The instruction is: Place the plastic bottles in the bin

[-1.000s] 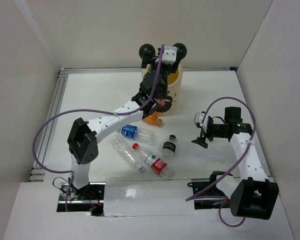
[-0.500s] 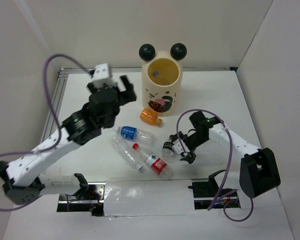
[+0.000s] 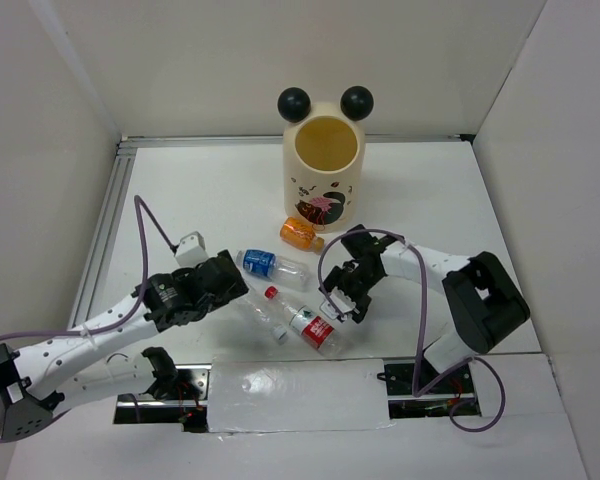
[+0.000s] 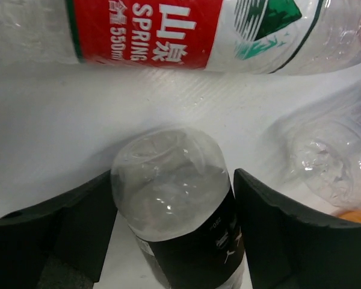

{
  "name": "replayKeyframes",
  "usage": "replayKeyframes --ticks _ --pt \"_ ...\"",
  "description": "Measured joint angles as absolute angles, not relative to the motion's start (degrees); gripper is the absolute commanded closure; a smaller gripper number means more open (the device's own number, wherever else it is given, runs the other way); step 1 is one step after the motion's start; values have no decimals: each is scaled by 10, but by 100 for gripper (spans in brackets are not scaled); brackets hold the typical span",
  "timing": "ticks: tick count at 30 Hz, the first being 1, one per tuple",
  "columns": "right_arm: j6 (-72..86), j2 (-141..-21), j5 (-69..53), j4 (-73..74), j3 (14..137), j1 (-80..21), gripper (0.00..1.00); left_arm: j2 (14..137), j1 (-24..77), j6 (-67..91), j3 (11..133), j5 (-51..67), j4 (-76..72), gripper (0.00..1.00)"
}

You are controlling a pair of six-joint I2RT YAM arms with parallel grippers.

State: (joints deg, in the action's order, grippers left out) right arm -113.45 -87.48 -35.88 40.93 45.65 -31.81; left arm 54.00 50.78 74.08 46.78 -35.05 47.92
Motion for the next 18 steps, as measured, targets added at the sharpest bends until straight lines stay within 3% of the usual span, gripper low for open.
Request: replayKeyframes --ticks 1,6,9,12,18 --pt "-1136 -880 -355 406 461 -320 34 536 508 755 460 -339 476 0" --pt "-1138 -884 -337 413 476 -317 60 533 508 799 405 -270 434 0" --pt "-1138 -864 -345 433 490 -312 68 534 507 811 389 -240 412 0" --pt "-1132 -826 -389 467 545 -309 69 542 504 813 390 -222 389 0" --pt "-992 -807 -538 478 811 -309 73 561 500 815 397 -195 362 0"
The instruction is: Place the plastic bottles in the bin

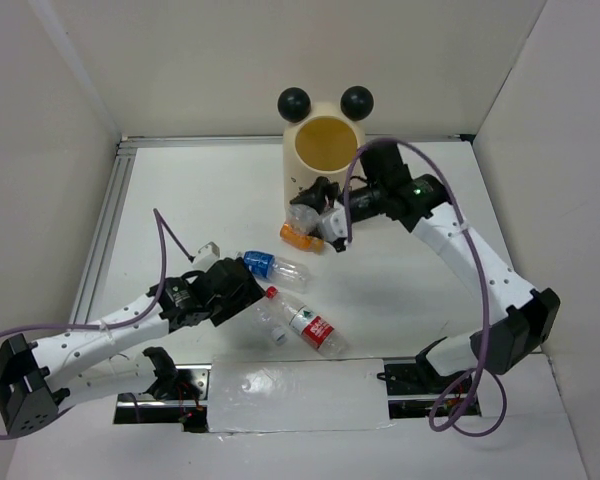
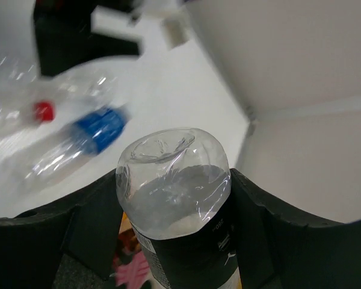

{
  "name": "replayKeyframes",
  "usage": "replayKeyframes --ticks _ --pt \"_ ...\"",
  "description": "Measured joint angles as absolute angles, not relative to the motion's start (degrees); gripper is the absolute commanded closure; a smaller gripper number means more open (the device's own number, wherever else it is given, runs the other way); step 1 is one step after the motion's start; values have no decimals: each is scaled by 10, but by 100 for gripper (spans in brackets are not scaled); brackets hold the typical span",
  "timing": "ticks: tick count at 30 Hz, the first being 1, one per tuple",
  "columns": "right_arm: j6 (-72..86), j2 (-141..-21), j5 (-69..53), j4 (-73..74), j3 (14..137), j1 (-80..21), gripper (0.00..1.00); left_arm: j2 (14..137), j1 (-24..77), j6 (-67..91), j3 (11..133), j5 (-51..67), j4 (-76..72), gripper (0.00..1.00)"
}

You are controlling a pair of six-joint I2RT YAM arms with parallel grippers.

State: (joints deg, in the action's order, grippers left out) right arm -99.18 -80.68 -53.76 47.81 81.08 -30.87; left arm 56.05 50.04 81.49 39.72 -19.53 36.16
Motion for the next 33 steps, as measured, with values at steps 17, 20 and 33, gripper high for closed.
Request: replayKeyframes --ticks 17,20,33 --pt "-730 -993 -735 263 996 -169 59 590 495 815 409 -173 343 0" --pt "-743 -1036 -746 271 1021 -147 18 590 495 815 409 -172 342 0" --pt "-785 -1015 -774 344 1033 -130 0 708 495 806 416 -181 293 0"
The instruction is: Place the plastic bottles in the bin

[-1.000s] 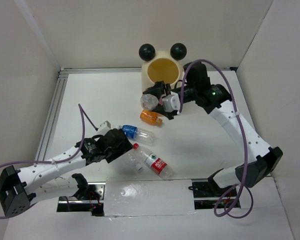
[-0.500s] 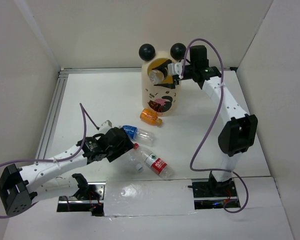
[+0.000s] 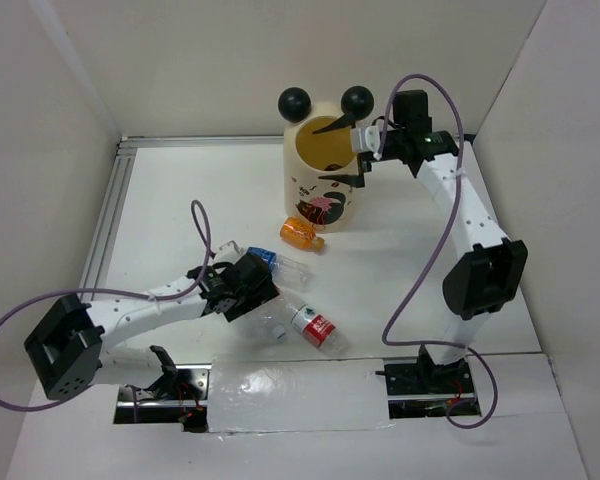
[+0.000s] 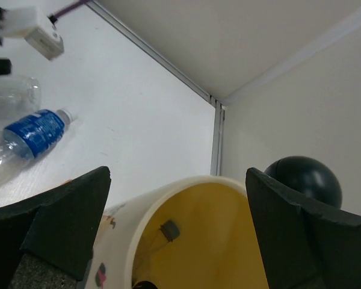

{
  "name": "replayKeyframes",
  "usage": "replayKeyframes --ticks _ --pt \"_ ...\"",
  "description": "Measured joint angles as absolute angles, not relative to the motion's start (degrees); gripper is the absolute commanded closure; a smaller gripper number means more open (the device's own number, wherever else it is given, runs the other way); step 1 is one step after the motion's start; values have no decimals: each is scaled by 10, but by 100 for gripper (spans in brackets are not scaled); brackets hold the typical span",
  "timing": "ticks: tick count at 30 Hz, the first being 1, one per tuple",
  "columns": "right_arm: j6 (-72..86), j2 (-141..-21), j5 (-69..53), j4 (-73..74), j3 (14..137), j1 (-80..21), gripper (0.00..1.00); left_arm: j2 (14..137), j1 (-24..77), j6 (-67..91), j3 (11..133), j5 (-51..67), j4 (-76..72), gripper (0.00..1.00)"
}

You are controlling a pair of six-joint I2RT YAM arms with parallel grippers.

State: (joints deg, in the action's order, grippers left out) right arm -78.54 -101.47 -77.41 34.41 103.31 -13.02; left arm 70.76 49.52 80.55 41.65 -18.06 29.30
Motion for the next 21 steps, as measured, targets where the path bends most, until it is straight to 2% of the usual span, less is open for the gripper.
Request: replayKeyframes --ticks 6,9,10,11,13,15,16,17,18,21 --pt "-789 -899 -785 373 973 -115 0 788 491 786 456 -213 292 0" --pt "-791 -850 -792 385 938 -92 0 815 474 776 458 -222 284 7" --pt "-792 -840 -795 388 927 -83 0 826 468 771 458 -222 282 12" --pt "-791 -831 -798 393 915 -74 0 837 463 767 458 -224 282 22" --pt "-791 -821 -803 403 892 -58 0 854 456 764 459 -227 279 30" --pt "-791 -814 -804 412 866 -44 0 856 455 760 463 -228 275 45" --pt "-791 -812 -805 416 855 -39 0 856 455 755 463 -229 272 52" --pt "-791 -809 -805 420 841 -32 0 855 455 751 465 -230 270 72" --pt "-791 -807 -806 425 832 -28 0 855 455 748 466 -231 267 81" --pt "-791 -798 -809 443 816 -13 0 846 458 741 466 -231 283 96"
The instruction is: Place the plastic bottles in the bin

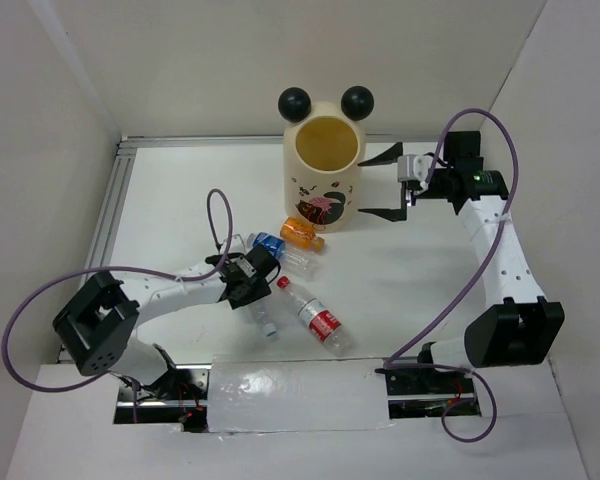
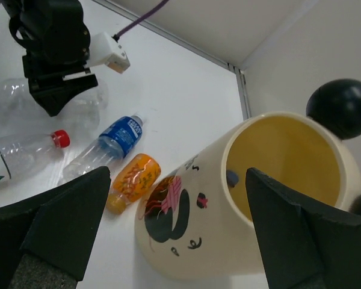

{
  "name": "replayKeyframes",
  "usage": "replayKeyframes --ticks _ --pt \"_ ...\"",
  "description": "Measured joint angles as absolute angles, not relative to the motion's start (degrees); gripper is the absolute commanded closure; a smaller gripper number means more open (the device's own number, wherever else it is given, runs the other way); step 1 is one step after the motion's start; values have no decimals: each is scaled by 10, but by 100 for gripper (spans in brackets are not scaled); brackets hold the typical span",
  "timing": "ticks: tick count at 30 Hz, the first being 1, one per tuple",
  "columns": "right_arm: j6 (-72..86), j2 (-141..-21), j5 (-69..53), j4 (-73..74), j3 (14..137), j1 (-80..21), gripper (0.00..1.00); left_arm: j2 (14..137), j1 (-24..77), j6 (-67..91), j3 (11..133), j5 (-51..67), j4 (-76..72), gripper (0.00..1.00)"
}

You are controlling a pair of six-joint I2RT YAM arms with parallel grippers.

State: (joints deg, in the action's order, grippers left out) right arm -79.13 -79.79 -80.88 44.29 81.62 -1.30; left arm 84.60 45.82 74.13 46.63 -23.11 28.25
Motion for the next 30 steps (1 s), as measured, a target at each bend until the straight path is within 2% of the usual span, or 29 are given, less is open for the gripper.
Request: replayKeyframes --ticks 1,3,4,5,6,7,8,9,10,13,17,20,21,22,23,24,25,26,28,29,30 --pt "-792 -793 -809 449 812 -7 1 835 465 739 468 -234 297 100" --pt "-791 -780 -806 465 804 2 19 795 498 735 480 -249 340 100" --pt "-784 -776 -796 473 802 4 37 766 526 731 495 -259 361 100" --pt "-779 -762 -789 474 793 9 77 736 553 721 514 -268 373 100" --pt "-762 -751 -774 472 781 11 88 707 580 706 538 -276 379 100" --pt "-742 -741 -761 472 768 13 90 684 599 691 562 -287 378 100" --pt "-722 -730 -747 469 749 14 90 663 615 664 590 -298 367 100" --pt "-698 -718 -730 469 724 15 49 647 622 630 615 -313 346 100" --pt "-675 -712 -714 470 703 15 0 639 624 595 642 -328 320 100" --pt "-615 -715 -655 474 648 10 0 651 614 447 700 -374 189 100" --pt "-582 -773 -601 515 641 3 0 756 567 249 779 -392 -42 100" --pt "-571 -794 -573 521 625 3 29 889 532 114 873 -403 -195 100" --pt "-567 -790 -565 520 613 3 42 934 522 77 911 -404 -236 100" --pt "-566 -783 -558 517 602 2 74 979 517 41 950 -411 -267 100" --pt "-565 -774 -550 516 590 1 89 1026 513 3 994 -414 -301 100" --pt "-562 -765 -544 517 580 0 97 1061 510 -27 1025 -416 -329 100" --pt "-561 -757 -540 517 573 -1 98 1093 509 -63 1050 -423 -346 100" --pt "-559 -750 -537 518 568 -1 94 1122 508 -92 1080 -424 -363 100" --pt "-556 -739 -531 518 564 -1 83 1165 503 -139 1117 -423 -396 100" --pt "-557 -732 -529 517 562 -1 81 1175 501 -156 1119 -425 -409 100" --pt "-559 -728 -527 517 561 -1 74 1182 499 -170 1119 -428 -418 99"
